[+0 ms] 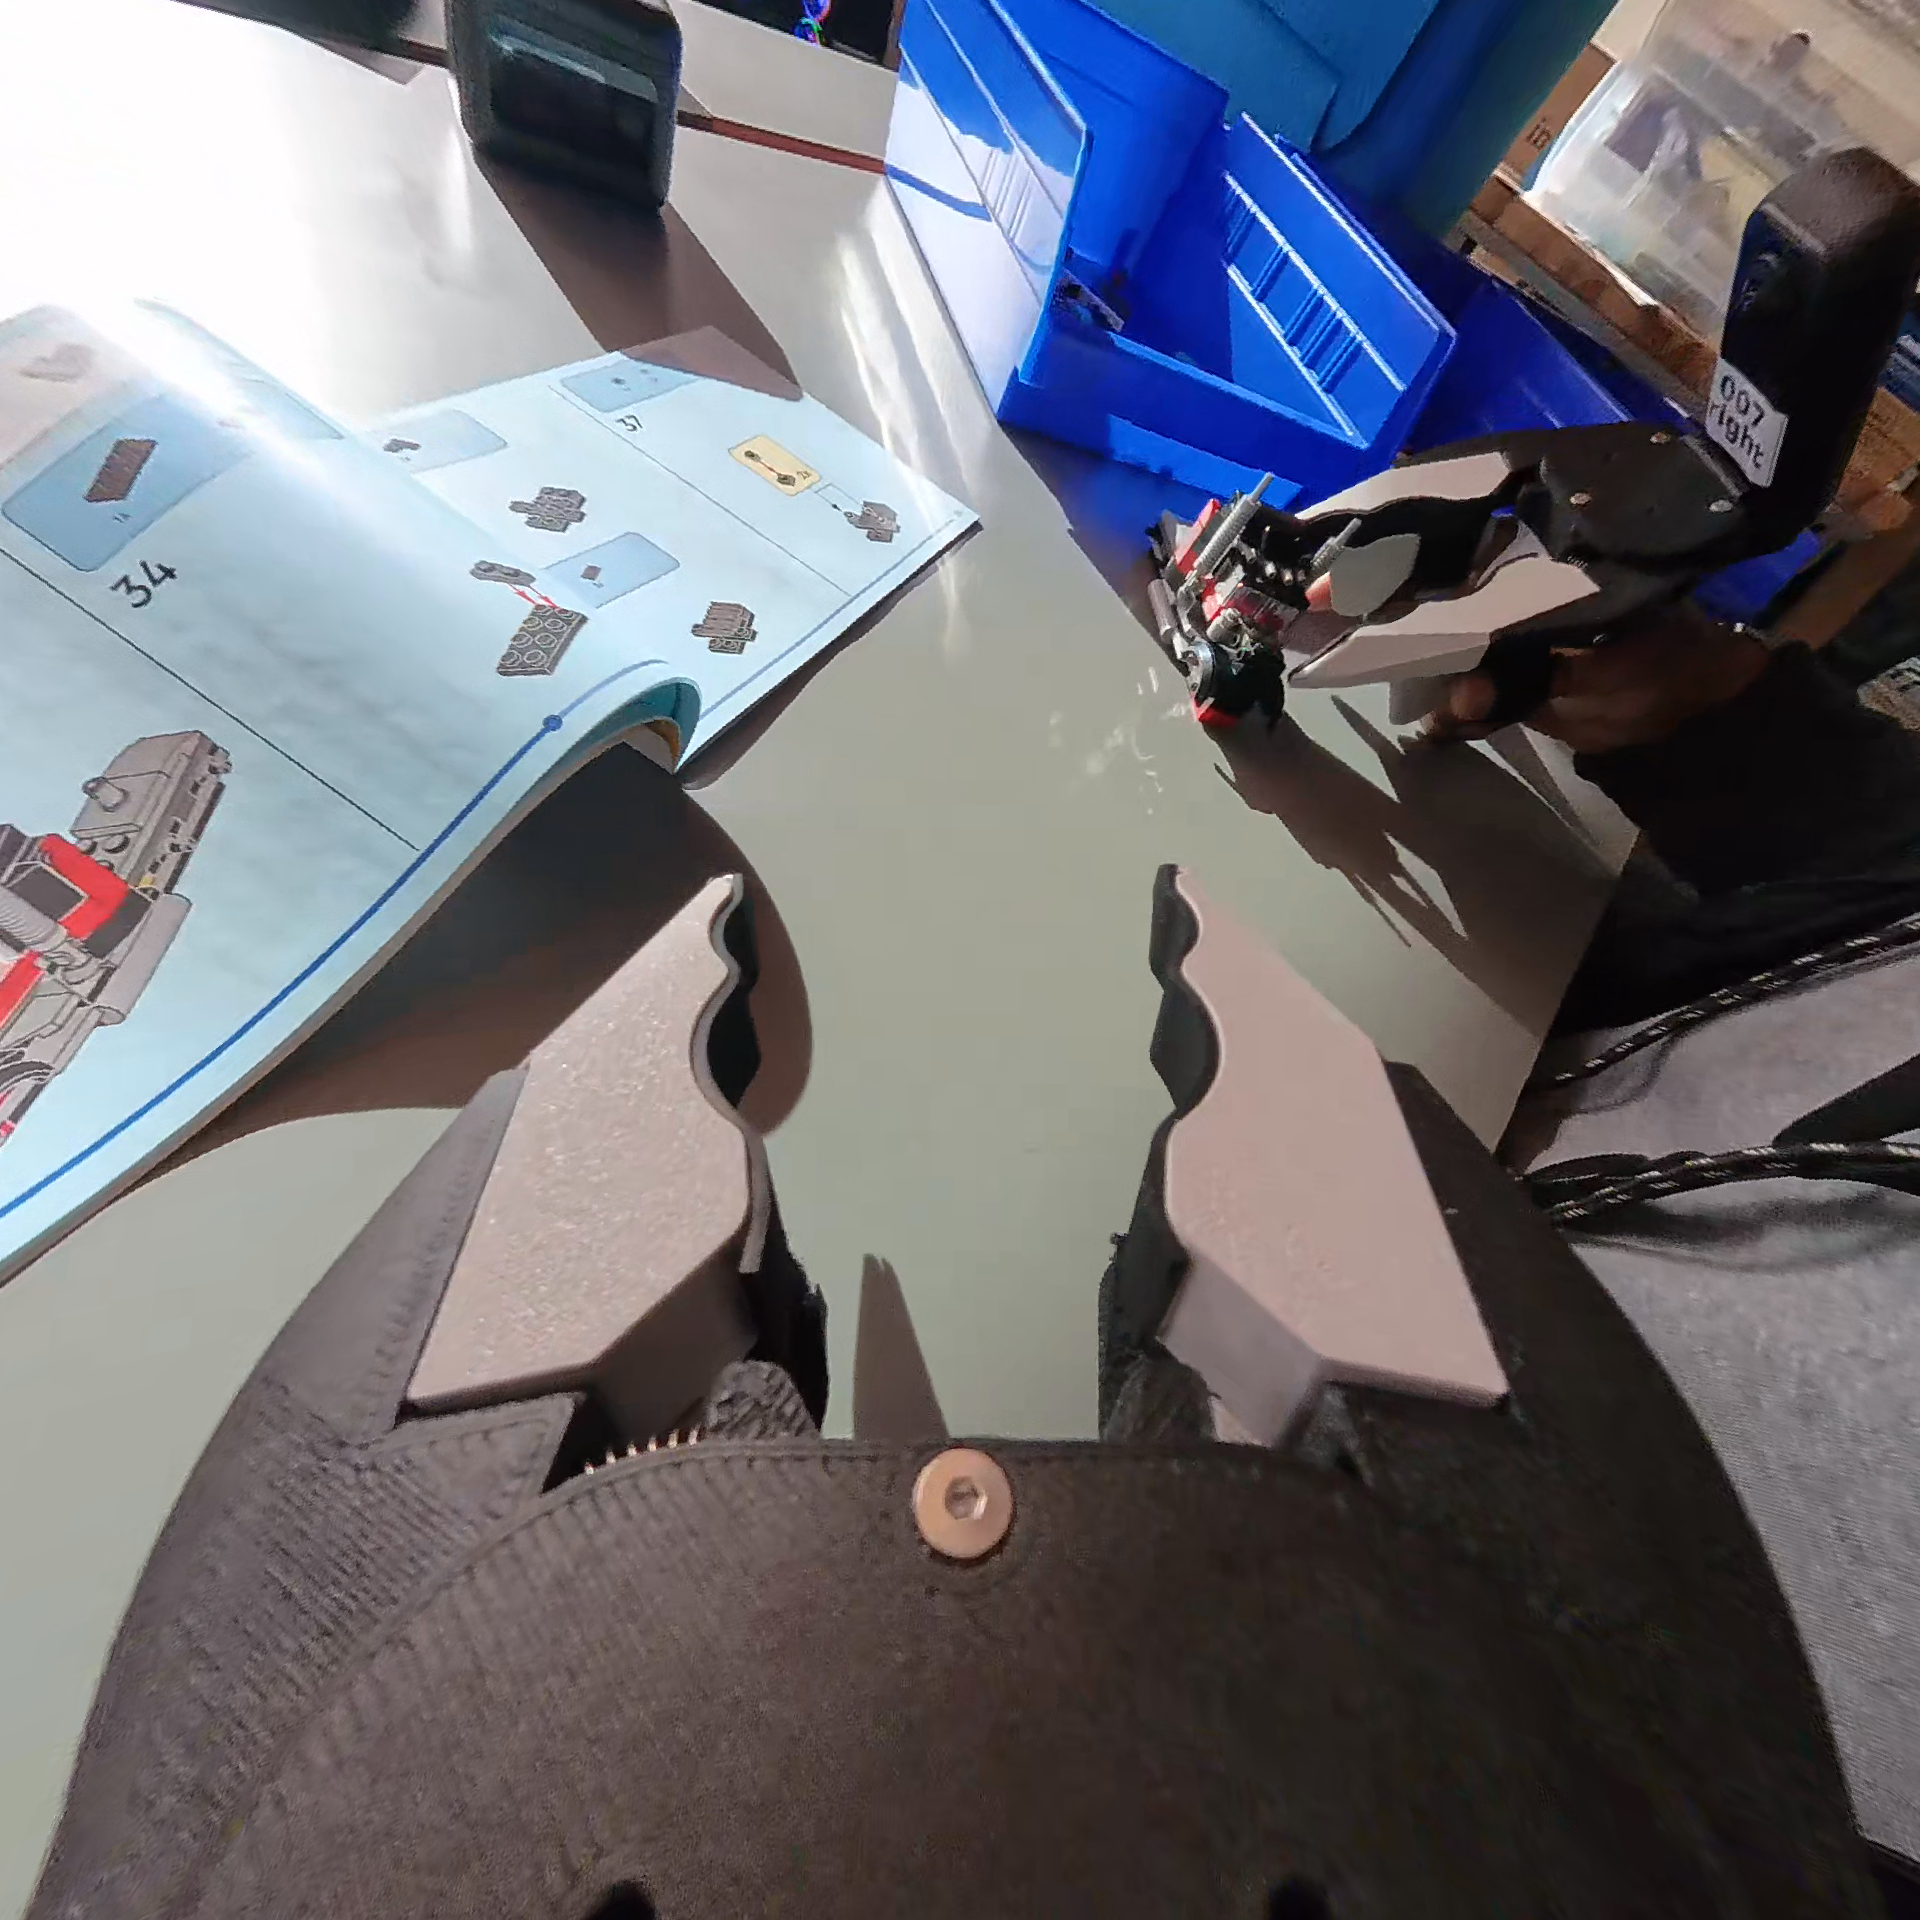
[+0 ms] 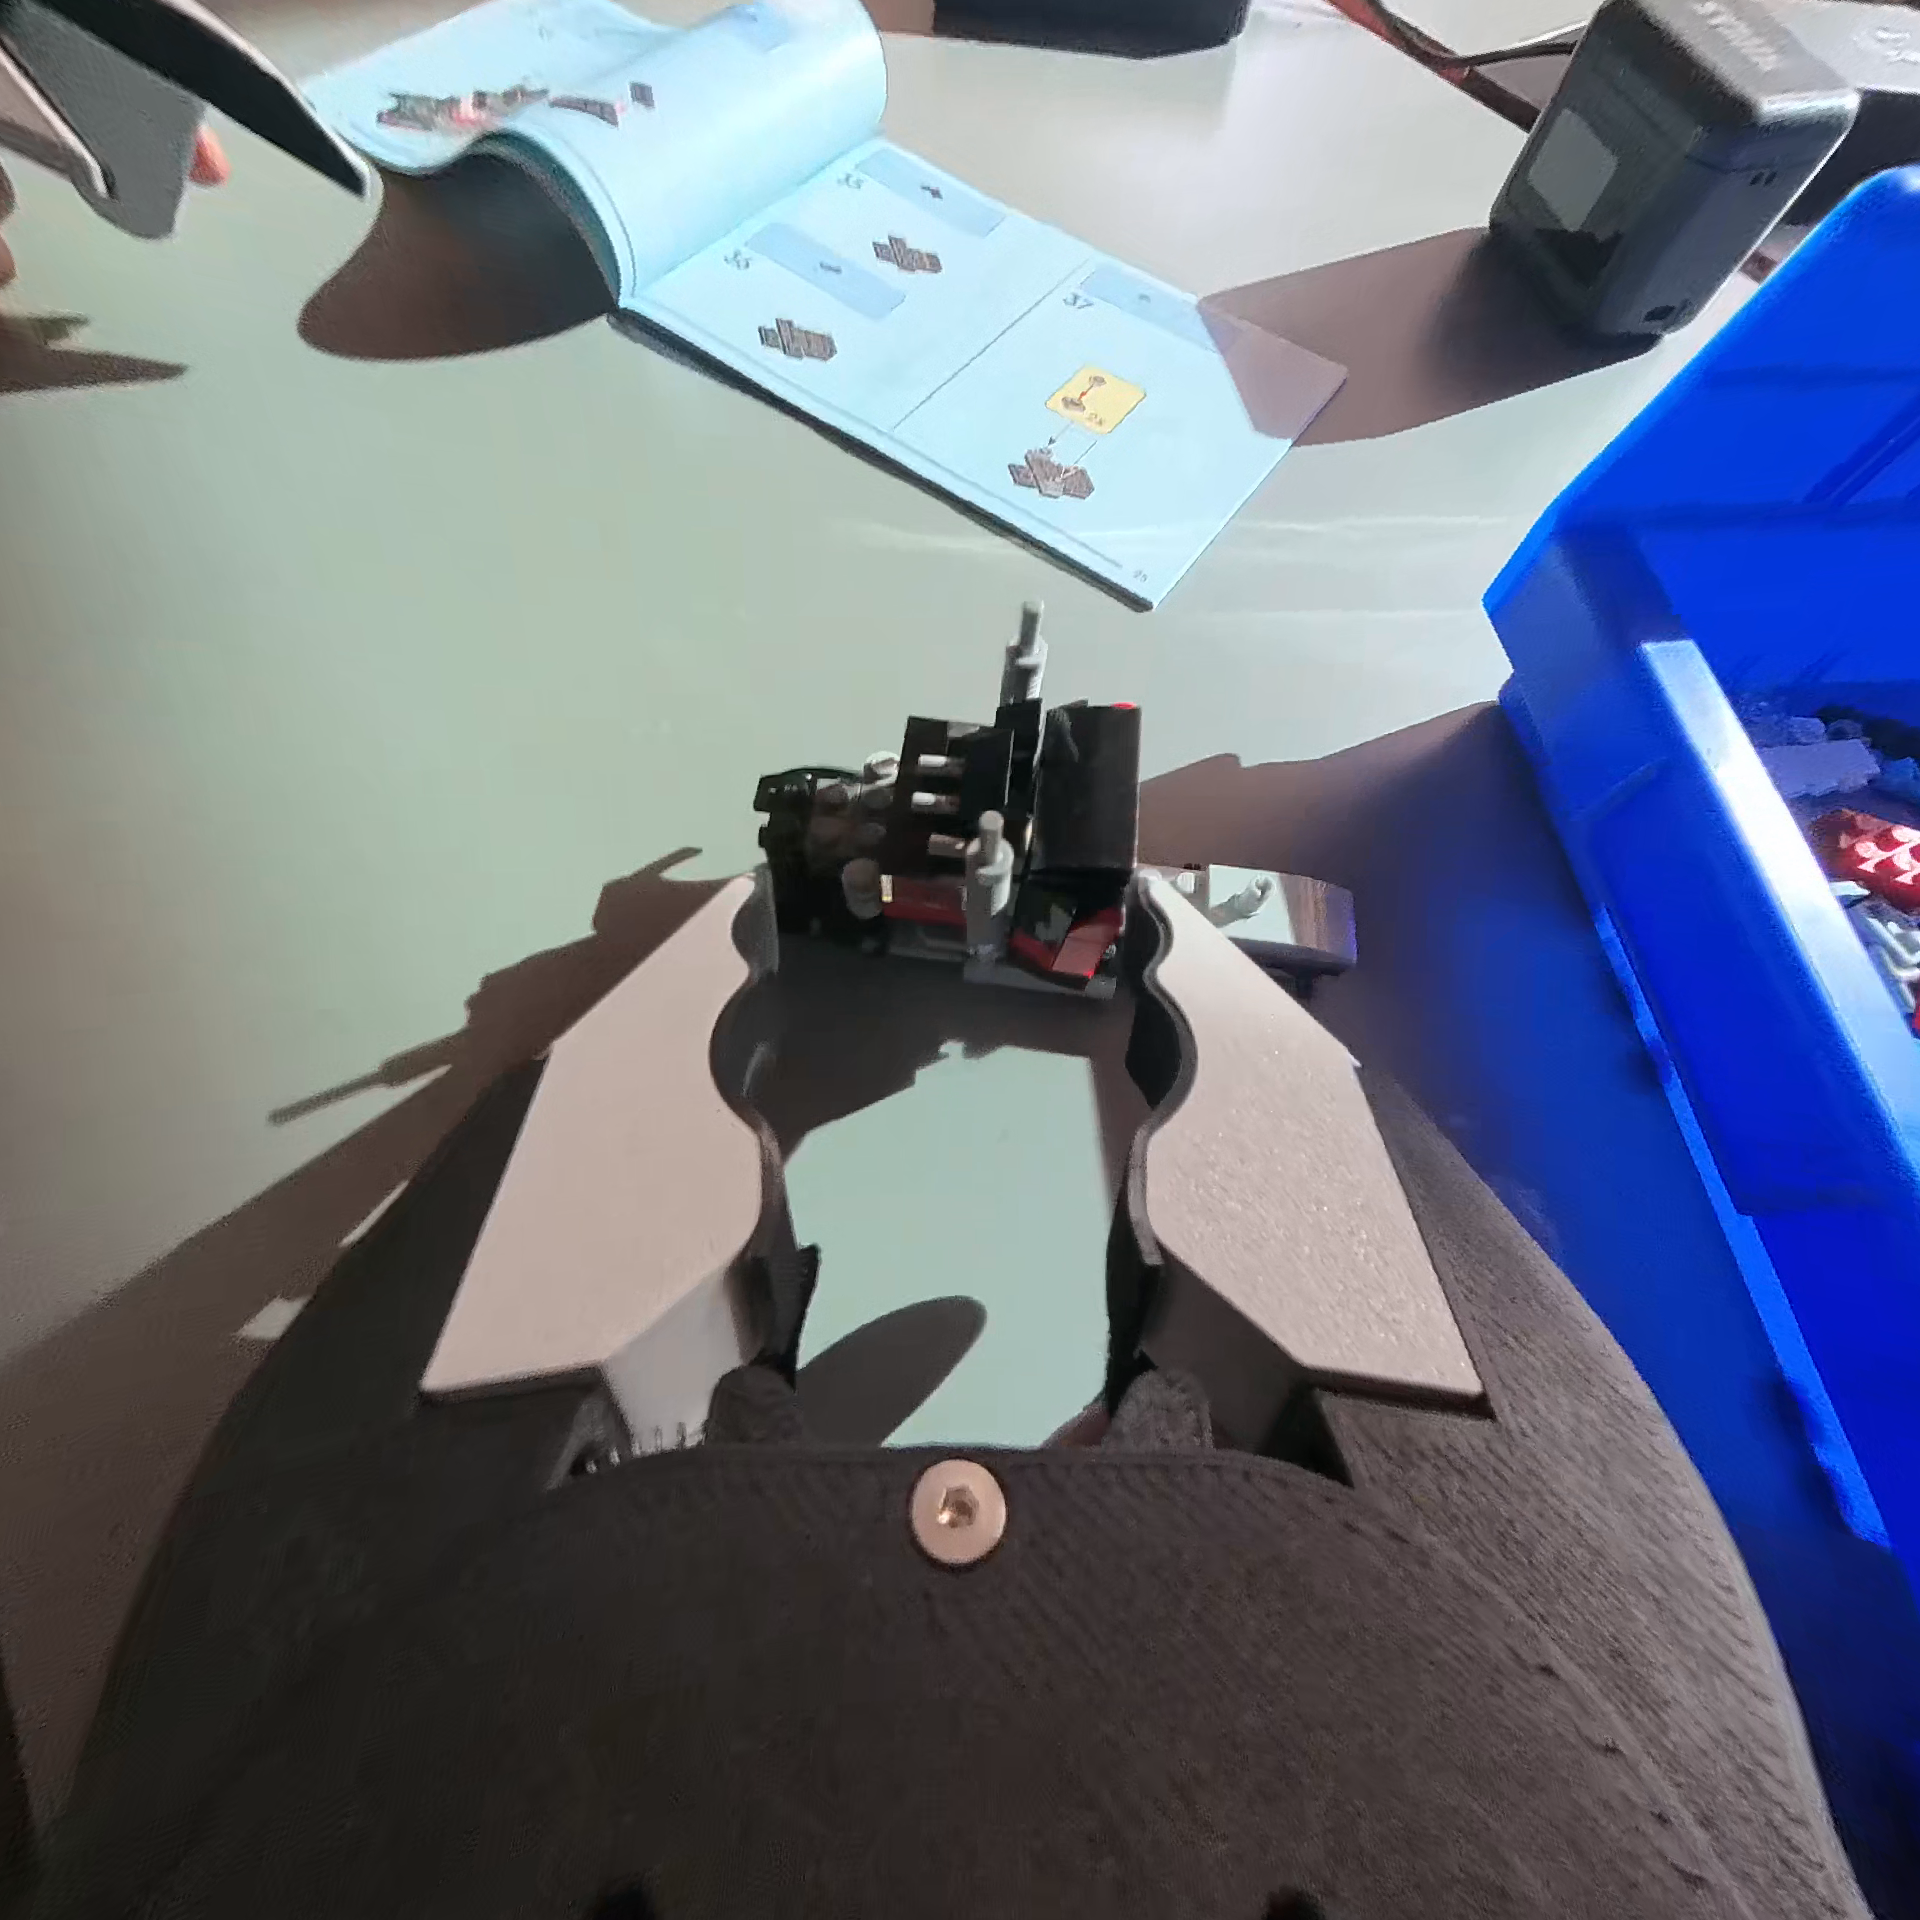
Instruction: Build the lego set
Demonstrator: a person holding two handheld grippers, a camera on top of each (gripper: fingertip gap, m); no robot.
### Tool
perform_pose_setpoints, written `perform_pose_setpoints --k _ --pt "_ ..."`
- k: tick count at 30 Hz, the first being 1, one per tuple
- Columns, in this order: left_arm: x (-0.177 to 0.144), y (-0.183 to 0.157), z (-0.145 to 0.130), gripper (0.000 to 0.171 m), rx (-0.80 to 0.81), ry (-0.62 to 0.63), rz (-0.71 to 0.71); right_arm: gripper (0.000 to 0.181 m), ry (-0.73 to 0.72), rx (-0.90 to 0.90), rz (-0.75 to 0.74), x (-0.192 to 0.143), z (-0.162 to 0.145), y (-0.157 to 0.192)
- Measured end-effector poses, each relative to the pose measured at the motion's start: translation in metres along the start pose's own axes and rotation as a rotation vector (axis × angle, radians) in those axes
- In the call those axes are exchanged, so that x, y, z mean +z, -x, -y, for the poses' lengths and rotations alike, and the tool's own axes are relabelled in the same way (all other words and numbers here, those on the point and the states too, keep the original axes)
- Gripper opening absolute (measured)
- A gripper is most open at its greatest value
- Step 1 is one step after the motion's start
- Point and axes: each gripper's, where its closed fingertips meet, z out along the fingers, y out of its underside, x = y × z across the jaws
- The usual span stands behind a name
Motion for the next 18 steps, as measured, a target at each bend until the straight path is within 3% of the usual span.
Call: perform_pose_setpoints --k 8,18 --pt "0.000 -0.004 0.000 0.074 -0.035 0.004 -0.068 0.074 0.029 -0.050 -0.051 0.008 0.001 -0.001" --pt "-0.001 -0.005 0.002 0.073 -0.030 -0.011 -0.067 0.076 0.028 -0.054 -0.231 0.026 0.015 -0.027"
